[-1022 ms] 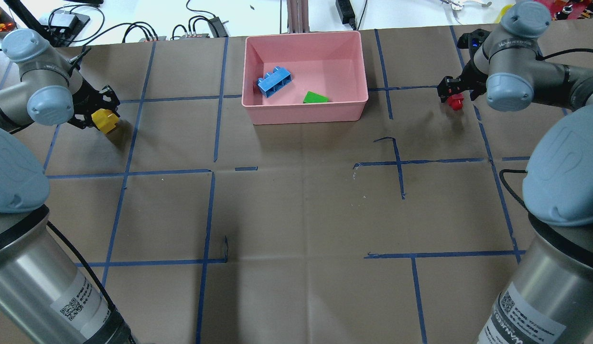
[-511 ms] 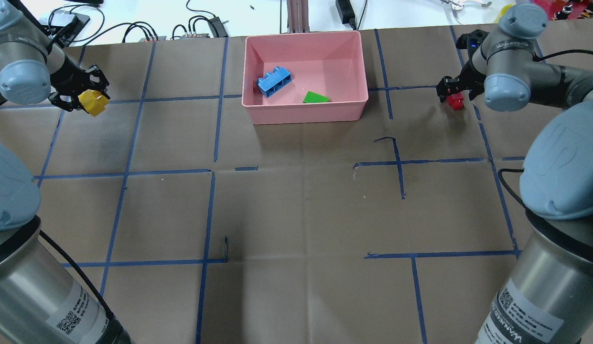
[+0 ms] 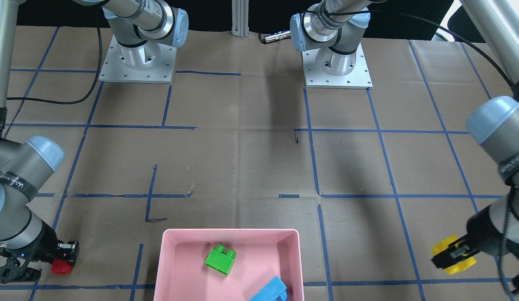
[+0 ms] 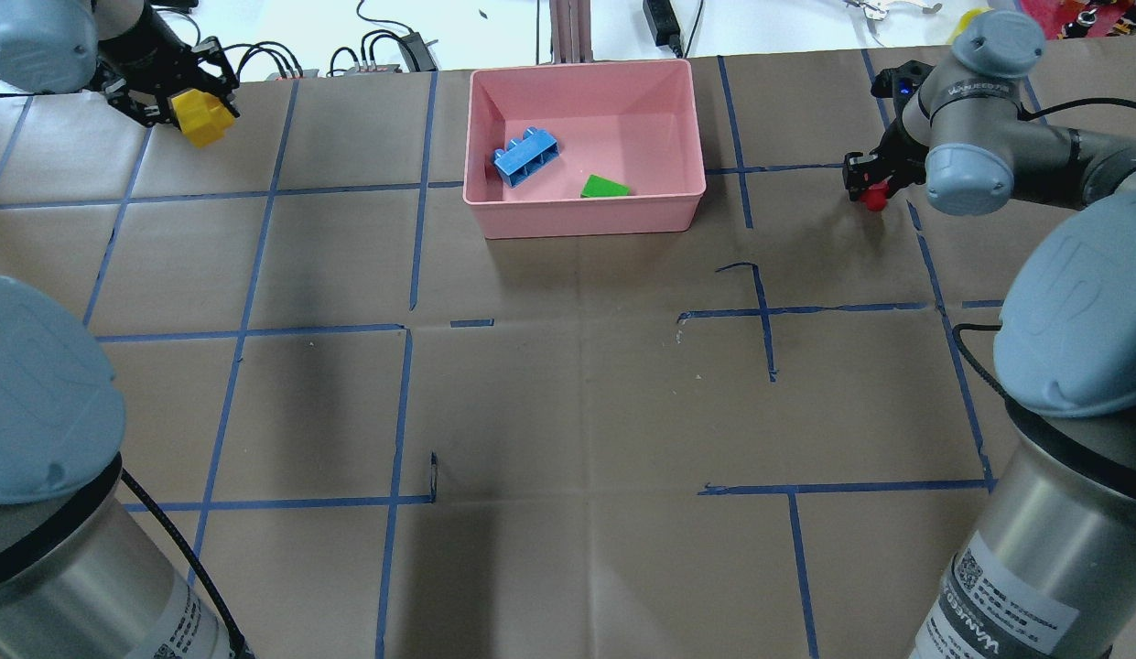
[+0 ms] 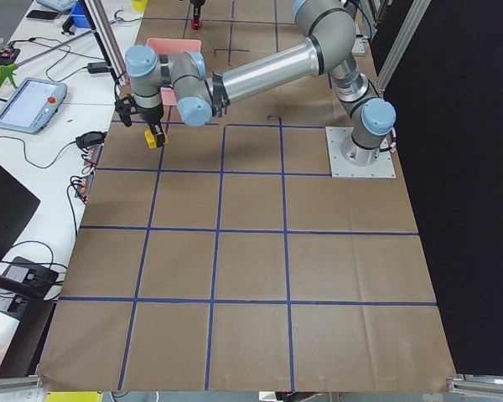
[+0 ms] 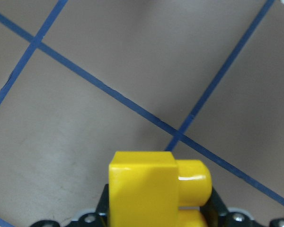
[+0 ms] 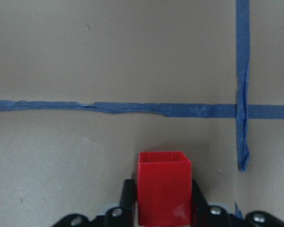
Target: Put all blocks into box
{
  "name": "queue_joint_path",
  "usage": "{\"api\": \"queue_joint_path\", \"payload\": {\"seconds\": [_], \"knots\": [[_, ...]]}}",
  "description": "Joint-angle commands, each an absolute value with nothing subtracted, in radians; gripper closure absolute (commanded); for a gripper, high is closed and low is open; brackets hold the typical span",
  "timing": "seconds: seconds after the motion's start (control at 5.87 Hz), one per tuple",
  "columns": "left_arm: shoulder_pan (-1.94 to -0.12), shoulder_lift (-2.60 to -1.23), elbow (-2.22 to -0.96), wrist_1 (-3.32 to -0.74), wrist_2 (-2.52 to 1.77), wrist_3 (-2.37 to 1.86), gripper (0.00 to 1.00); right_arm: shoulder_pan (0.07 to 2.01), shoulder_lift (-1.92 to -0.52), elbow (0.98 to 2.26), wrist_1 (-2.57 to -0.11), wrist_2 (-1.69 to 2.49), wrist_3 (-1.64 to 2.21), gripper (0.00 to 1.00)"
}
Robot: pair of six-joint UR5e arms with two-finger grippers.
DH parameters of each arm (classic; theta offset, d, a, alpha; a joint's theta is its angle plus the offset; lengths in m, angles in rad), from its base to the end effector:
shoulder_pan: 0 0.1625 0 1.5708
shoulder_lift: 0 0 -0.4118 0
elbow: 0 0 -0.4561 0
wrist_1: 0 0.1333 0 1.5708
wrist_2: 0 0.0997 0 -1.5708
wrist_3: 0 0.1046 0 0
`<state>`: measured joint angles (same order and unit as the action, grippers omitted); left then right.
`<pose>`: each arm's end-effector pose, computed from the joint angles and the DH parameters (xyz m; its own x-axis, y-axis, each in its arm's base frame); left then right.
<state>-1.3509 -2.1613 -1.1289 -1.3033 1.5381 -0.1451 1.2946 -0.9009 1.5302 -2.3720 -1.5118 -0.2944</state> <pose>0.0393 -0.8025 0.3451 -0.9347 -0.3521 0.0493 -0.3555 0.9279 -0.1127 -0.0678 -0.7505 0.1310 -0.9997 -0.0238 -0.0060 -0.0224 0.9833 -0.1806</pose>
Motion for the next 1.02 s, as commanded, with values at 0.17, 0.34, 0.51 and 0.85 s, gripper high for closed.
{"api": "queue_joint_path", "payload": {"seconds": [0.17,0.34,0.51,0.85], "knots": [[-1.610,-2.215,-1.059,-1.316,1.529,-0.135,0.76,1.295,-0.945,1.499,-2.352,-1.514,-0.355,0.94],[-1.670,-2.255,-1.017,-1.312,1.535,-0.137,0.76,1.296,-0.975,1.424,-2.194,-1.514,-0.362,0.93],[-1.702,-2.316,-0.973,-1.309,1.540,-0.164,0.76,1.296,-0.991,1.328,-1.963,-1.517,-0.376,0.93],[-1.727,-2.406,-0.943,-1.211,1.548,-0.277,0.76,1.304,-1.052,1.246,-1.689,-1.522,-0.376,0.93]]}}
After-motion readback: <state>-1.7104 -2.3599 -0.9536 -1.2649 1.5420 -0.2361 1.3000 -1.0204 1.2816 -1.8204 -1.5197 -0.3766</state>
